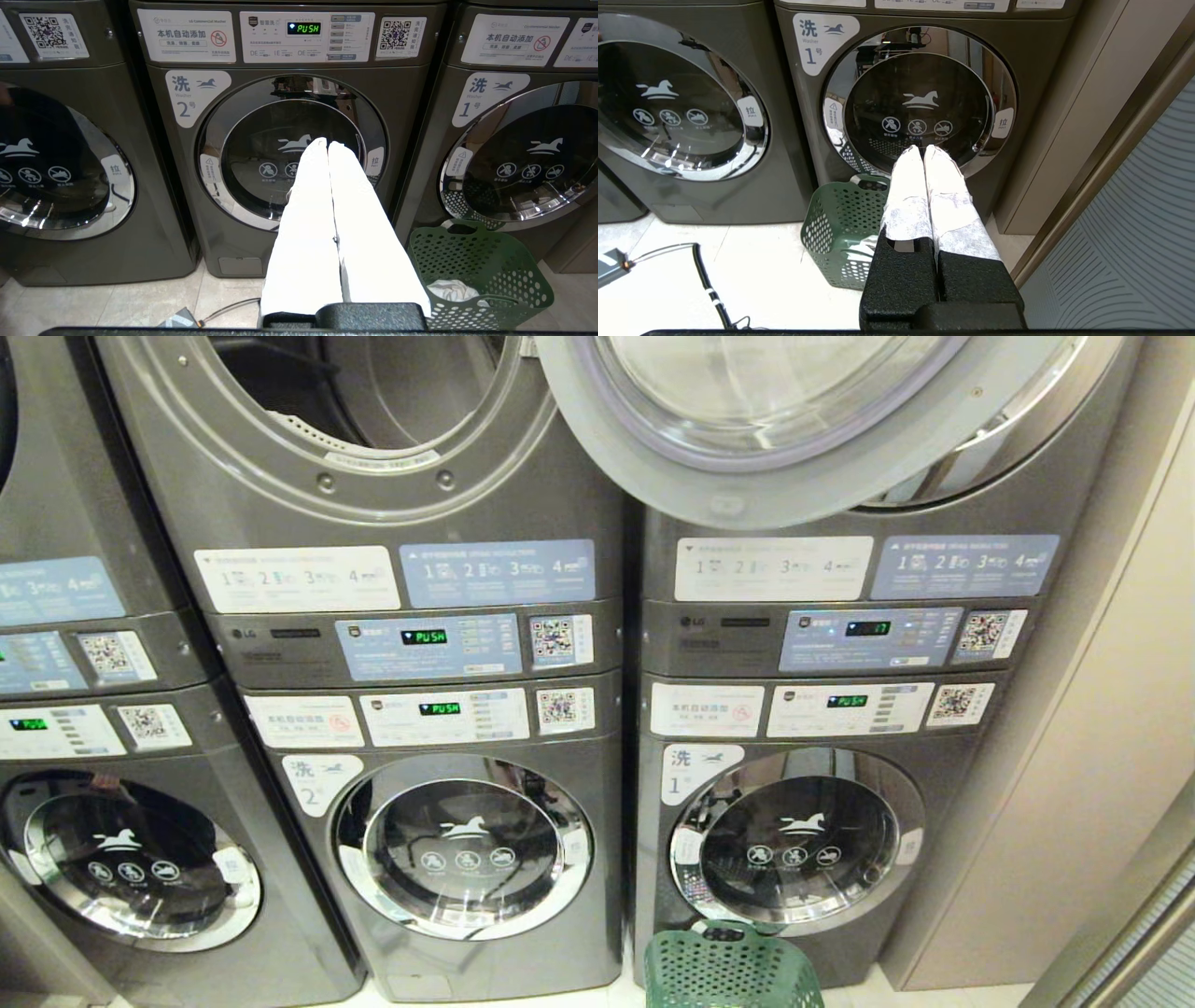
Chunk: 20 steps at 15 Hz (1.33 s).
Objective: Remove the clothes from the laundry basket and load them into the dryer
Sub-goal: Take the clothes out of the basket
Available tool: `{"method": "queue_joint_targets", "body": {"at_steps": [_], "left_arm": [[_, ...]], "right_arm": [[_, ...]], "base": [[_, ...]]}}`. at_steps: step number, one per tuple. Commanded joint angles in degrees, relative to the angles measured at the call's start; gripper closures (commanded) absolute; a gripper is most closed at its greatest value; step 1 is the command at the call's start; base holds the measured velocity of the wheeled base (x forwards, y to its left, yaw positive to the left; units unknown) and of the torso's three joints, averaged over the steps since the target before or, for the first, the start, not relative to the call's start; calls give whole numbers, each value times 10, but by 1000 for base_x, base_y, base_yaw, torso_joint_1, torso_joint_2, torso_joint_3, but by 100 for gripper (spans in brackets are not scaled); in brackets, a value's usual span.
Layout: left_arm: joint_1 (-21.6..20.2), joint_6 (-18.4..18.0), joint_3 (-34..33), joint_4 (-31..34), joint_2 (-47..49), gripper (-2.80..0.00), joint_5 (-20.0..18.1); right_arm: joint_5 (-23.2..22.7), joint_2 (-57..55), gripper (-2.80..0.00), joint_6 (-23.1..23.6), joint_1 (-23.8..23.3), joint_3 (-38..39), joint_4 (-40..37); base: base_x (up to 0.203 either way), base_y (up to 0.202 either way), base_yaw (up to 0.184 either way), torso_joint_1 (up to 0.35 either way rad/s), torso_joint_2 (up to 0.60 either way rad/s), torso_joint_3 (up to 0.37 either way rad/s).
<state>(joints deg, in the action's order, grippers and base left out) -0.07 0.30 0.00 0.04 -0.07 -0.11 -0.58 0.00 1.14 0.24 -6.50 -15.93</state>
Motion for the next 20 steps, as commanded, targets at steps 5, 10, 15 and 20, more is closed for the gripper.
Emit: {"method": "queue_joint_targets", "body": {"at_steps": [5, 10, 15, 20], "left_arm": [[0, 0, -1, 0, 0, 0, 0], [0, 0, -1, 0, 0, 0, -1], [0, 0, -1, 0, 0, 0, 0], [0, 0, -1, 0, 0, 0, 0]], "right_arm": [[0, -1, 0, 1, 1, 0, -1], [0, -1, 0, -2, 0, 0, -1], [0, -1, 0, -2, 0, 0, -1], [0, -1, 0, 0, 0, 0, -1]], "base": [[0, 0, 0, -153, 329, 178], [0, 0, 0, -158, 353, 195], [0, 0, 0, -211, 484, 272], [0, 0, 0, -227, 545, 315]]}}
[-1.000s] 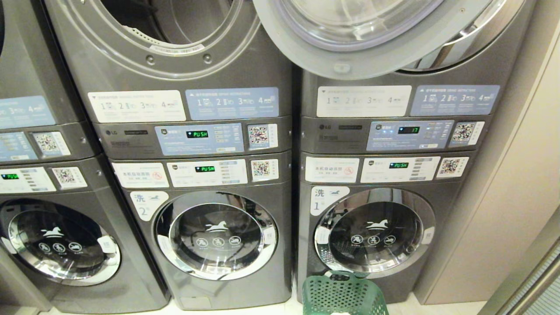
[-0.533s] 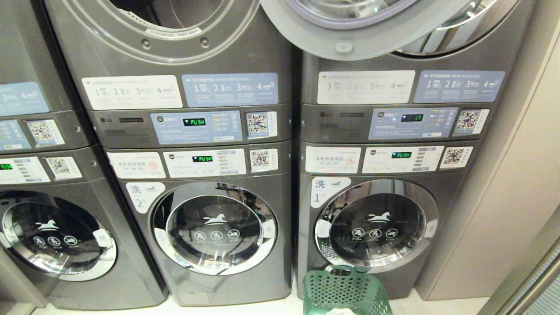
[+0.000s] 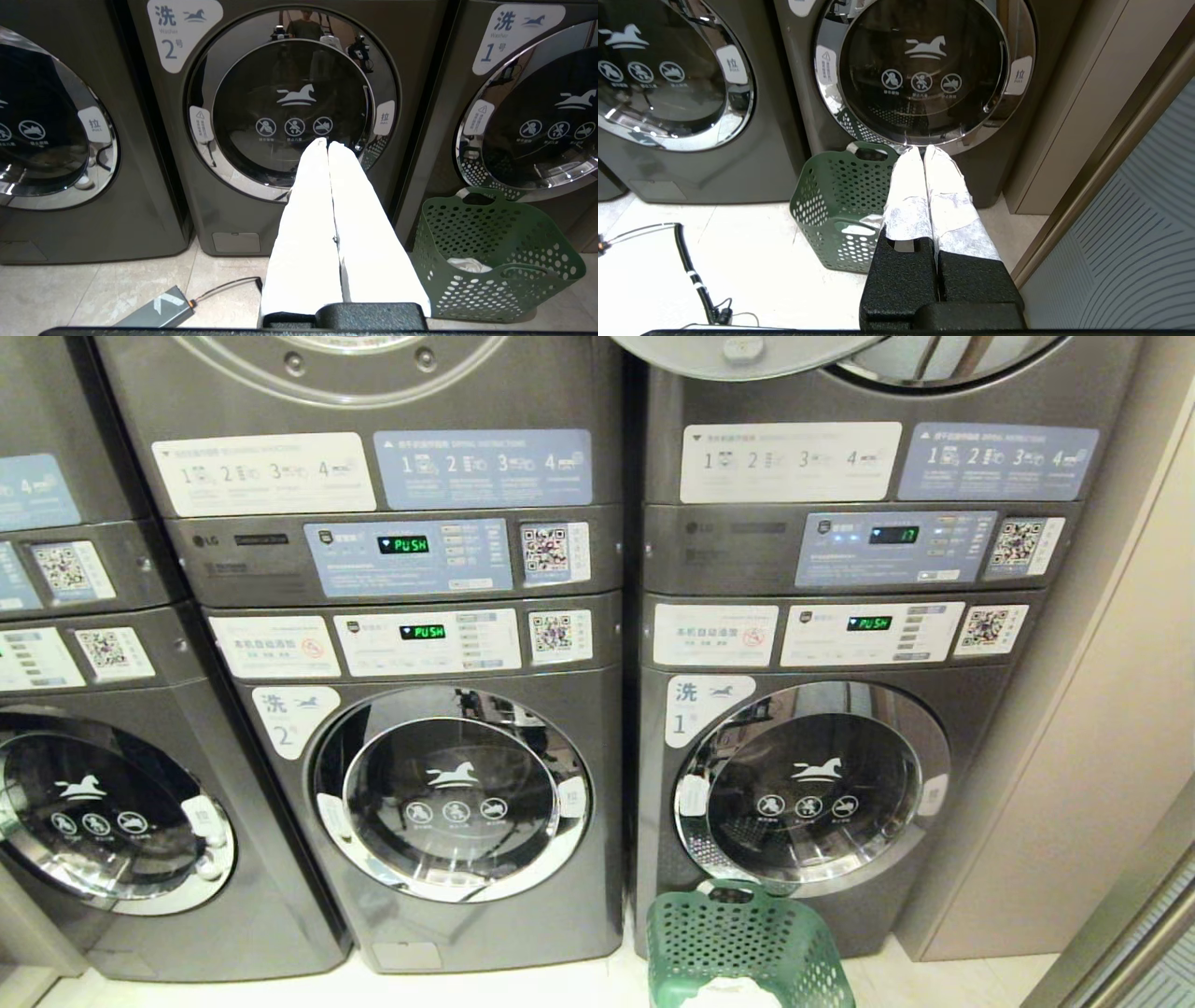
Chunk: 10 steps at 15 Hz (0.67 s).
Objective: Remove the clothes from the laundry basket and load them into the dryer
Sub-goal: Take the clothes out of the basket
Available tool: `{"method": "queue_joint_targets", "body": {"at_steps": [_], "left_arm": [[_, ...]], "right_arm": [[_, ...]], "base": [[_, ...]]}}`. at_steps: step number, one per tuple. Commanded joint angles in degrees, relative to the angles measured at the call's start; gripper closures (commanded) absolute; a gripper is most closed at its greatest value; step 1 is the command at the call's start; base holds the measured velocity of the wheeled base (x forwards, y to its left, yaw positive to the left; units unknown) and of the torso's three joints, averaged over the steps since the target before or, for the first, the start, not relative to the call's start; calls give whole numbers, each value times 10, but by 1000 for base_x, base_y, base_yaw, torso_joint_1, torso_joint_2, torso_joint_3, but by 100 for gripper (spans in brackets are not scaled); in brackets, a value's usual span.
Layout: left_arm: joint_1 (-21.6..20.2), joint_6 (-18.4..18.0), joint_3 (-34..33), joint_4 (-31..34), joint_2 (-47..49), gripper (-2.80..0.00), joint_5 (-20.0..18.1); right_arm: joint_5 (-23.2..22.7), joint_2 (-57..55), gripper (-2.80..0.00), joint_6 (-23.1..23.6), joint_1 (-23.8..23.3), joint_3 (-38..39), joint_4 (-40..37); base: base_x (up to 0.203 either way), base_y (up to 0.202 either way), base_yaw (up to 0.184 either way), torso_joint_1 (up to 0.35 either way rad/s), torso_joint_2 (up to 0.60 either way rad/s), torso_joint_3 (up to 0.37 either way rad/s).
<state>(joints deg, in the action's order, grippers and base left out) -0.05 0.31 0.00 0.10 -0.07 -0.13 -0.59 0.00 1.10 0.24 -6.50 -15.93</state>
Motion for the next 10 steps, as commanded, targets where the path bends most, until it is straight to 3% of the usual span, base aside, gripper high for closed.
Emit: {"method": "queue_joint_targets", "body": {"at_steps": [1, 10], "left_arm": [[0, 0, 0, 0, 0, 0, 0], [0, 0, 0, 0, 0, 0, 0]], "right_arm": [[0, -1, 0, 1, 0, 0, -2], [0, -1, 0, 1, 0, 0, -1]], "base": [[0, 0, 0, -215, 515, 315], [0, 0, 0, -179, 496, 314]]}}
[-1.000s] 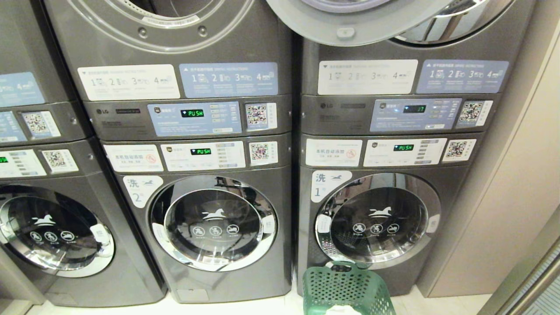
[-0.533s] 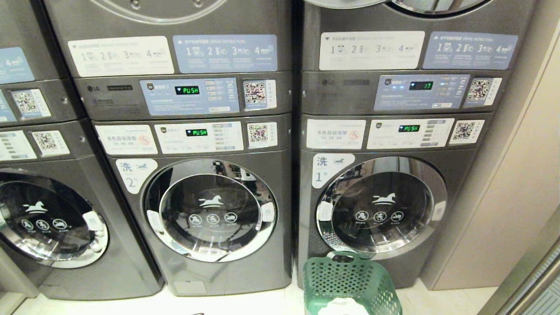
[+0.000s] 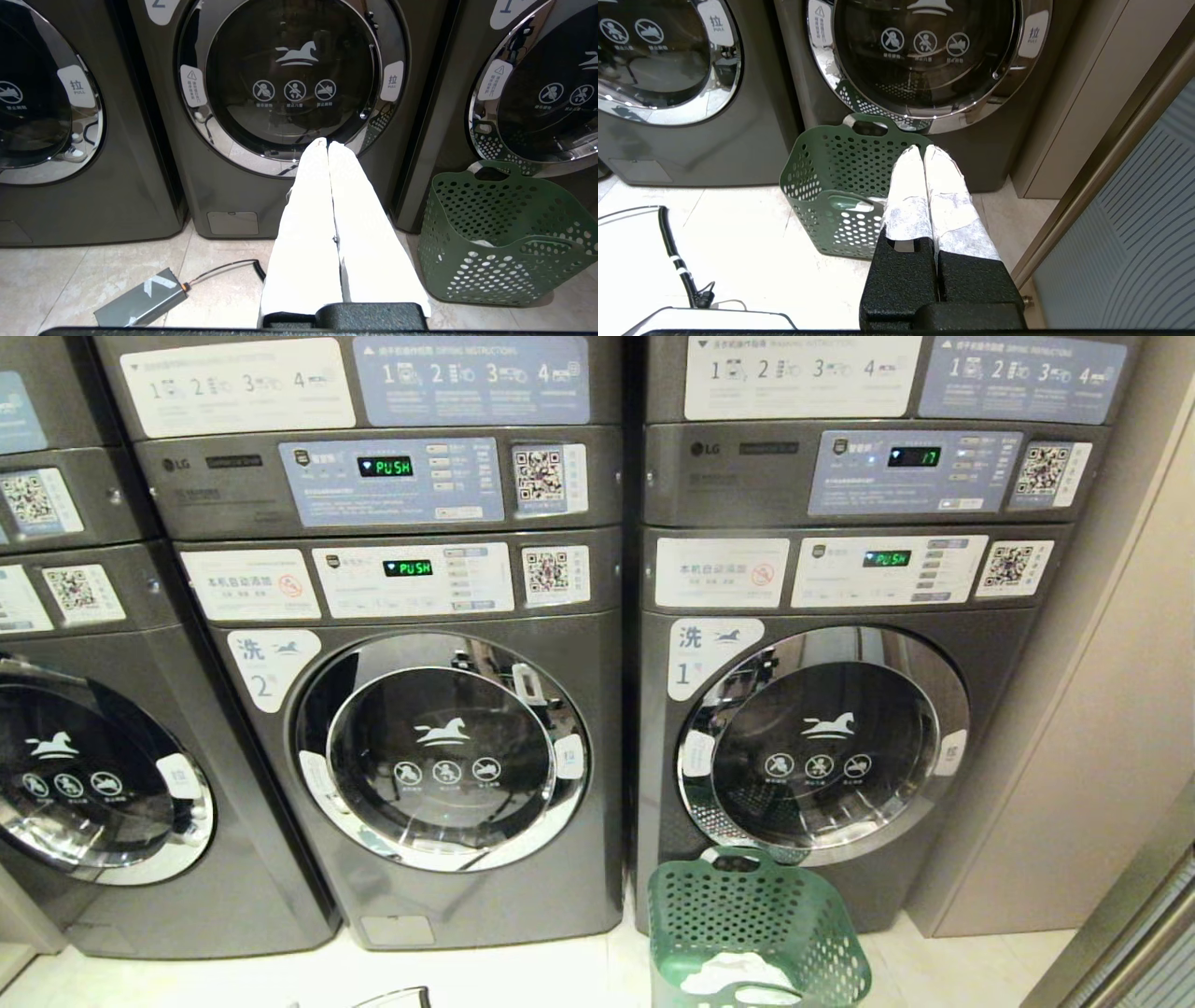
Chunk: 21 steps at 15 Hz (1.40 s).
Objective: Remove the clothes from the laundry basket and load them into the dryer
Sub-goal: Take the clothes out of the basket
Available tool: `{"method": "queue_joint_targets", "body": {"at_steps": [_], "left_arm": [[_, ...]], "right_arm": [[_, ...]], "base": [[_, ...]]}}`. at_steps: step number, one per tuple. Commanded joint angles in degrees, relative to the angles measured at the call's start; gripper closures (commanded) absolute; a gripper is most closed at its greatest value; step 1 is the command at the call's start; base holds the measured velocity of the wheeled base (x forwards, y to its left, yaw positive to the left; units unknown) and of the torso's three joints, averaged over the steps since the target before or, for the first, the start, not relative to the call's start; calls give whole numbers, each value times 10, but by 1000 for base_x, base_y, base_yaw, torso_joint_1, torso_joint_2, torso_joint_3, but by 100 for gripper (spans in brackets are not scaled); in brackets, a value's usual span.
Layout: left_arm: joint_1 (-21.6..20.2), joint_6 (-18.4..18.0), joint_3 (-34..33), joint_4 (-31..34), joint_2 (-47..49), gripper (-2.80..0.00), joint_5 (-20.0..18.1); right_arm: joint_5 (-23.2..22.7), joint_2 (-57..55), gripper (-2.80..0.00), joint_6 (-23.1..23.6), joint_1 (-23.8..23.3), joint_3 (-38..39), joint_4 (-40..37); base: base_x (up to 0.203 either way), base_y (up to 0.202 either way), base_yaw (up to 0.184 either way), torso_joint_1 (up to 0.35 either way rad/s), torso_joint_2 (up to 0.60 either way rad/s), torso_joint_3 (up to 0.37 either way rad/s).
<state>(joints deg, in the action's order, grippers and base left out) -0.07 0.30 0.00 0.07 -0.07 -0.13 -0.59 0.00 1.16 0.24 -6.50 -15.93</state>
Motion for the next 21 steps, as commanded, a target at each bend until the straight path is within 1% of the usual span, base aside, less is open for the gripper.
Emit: {"method": "queue_joint_targets", "body": {"at_steps": [1, 6, 10, 18, 21], "left_arm": [[0, 0, -1, 0, 0, 0, 0], [0, 0, -1, -1, 0, 0, 0], [0, 0, -1, 0, 0, 0, 0], [0, 0, 0, 0, 0, 0, 0], [0, 0, -1, -1, 0, 0, 0]], "right_arm": [[0, -1, 0, 1, 0, 0, -1], [1, -1, 0, 2, 0, 0, -1], [1, -1, 0, 2, 0, 0, -1], [1, 0, 0, 0, 0, 0, -1], [1, 0, 0, 0, 0, 0, -1]], "base": [[0, 0, 0, -143, 471, 320], [0, 0, 0, -125, 459, 338], [0, 0, 0, -56, 402, 326], [0, 0, 0, 0, 1, -3], [0, 0, 0, -22, 133, 109]]}}
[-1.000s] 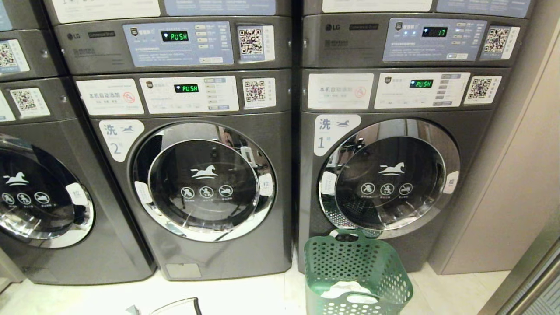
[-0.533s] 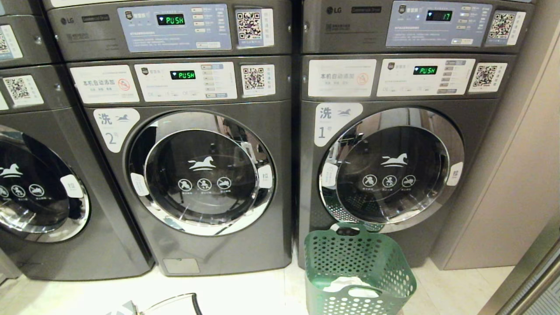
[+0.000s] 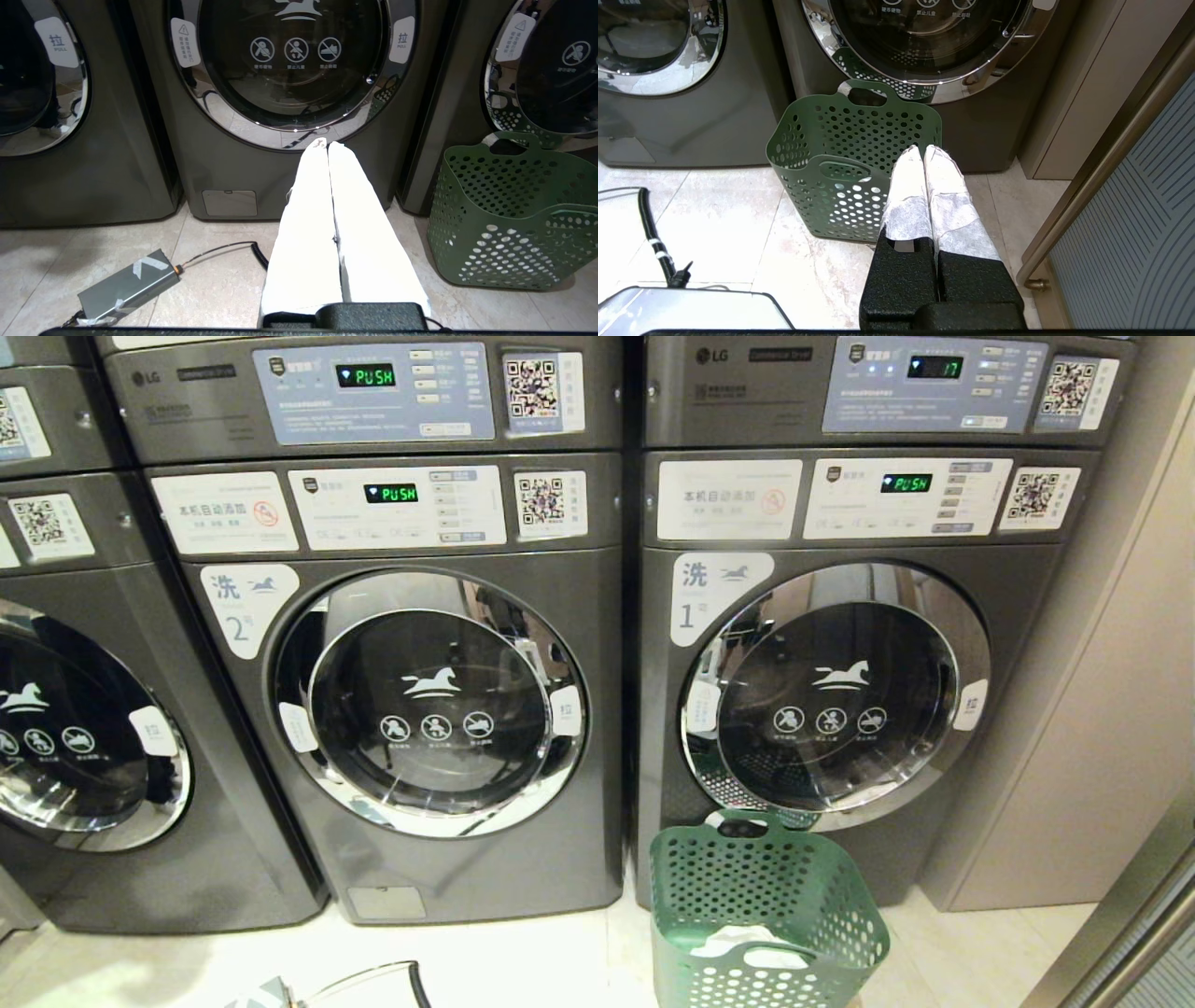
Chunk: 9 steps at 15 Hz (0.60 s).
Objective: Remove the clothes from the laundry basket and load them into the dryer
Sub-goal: Take the clothes out of the basket
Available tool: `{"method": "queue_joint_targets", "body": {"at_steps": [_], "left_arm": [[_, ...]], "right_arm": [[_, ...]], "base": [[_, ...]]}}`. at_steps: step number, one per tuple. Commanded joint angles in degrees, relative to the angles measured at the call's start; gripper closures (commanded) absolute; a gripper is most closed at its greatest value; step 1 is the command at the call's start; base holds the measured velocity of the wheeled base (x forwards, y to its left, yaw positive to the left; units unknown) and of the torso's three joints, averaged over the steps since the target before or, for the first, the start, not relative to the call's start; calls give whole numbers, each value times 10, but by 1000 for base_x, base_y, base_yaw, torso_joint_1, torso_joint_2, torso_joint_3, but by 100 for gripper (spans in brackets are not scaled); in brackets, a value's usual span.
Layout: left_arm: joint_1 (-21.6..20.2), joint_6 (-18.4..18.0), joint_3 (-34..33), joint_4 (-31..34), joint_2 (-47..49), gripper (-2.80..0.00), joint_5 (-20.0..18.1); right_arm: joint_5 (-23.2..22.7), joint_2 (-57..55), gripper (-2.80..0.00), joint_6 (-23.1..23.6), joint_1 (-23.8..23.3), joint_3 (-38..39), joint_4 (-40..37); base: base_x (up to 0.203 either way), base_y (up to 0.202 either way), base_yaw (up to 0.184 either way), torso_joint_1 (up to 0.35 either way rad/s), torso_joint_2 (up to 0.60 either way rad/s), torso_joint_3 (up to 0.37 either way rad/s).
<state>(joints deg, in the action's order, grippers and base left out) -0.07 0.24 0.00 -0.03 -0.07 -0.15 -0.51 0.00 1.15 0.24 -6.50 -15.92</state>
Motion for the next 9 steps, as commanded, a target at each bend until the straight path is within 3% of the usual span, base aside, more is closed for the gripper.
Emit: {"method": "queue_joint_targets", "body": {"at_steps": [1, 5, 9], "left_arm": [[0, 0, 0, 1, 0, 0, 0], [0, 0, -1, 0, 0, 0, 0], [0, 1, -1, 1, 0, 0, 0]], "right_arm": [[0, -1, 0, 0, 0, 0, -1], [0, 0, 0, 0, 0, 0, -1], [0, 0, 0, 0, 0, 0, -1]], "base": [[0, 0, 0, -2, 41, 31], [0, 0, 0, 0, 9, -8], [0, 0, 0, 3, 2, -155]]}}
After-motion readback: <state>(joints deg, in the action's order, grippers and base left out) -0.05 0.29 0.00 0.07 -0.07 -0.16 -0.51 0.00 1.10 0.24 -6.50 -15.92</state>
